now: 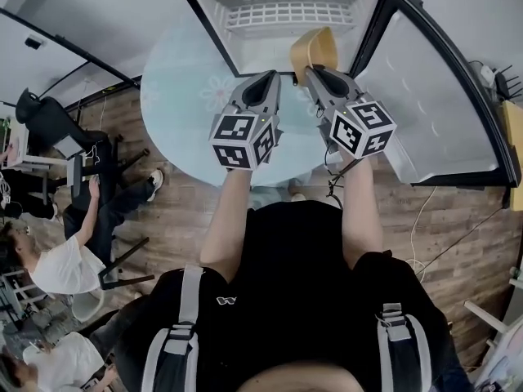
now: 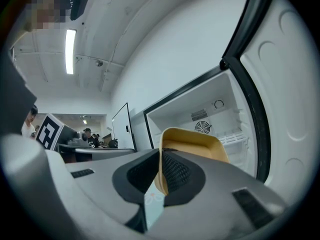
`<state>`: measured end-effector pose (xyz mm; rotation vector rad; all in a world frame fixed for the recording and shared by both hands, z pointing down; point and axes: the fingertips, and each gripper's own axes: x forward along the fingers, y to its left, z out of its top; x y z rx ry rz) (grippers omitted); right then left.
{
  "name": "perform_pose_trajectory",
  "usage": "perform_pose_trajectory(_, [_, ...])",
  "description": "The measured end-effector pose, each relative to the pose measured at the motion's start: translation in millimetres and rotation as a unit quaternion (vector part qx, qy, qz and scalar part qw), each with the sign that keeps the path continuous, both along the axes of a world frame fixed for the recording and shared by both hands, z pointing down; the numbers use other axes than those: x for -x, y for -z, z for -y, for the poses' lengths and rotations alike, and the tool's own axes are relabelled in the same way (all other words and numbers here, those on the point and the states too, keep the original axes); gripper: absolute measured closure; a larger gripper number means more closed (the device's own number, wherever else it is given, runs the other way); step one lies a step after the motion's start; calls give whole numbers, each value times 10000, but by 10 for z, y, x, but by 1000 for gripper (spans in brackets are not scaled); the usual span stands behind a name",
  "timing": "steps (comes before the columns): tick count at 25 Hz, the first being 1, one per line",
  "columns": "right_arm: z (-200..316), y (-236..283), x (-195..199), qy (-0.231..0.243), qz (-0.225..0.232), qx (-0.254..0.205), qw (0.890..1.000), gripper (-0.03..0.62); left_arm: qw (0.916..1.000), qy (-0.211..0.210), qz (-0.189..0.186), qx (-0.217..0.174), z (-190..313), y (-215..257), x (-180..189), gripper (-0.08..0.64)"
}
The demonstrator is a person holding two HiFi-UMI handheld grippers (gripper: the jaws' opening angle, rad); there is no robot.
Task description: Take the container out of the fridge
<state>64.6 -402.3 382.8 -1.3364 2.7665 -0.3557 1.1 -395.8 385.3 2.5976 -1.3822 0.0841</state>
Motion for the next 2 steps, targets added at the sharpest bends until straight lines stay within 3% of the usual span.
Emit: perform_pose_trajectory(2, [10,-10,42,32,-43,25,10000,572,10000,45,-55,25,-9,-15,65,560])
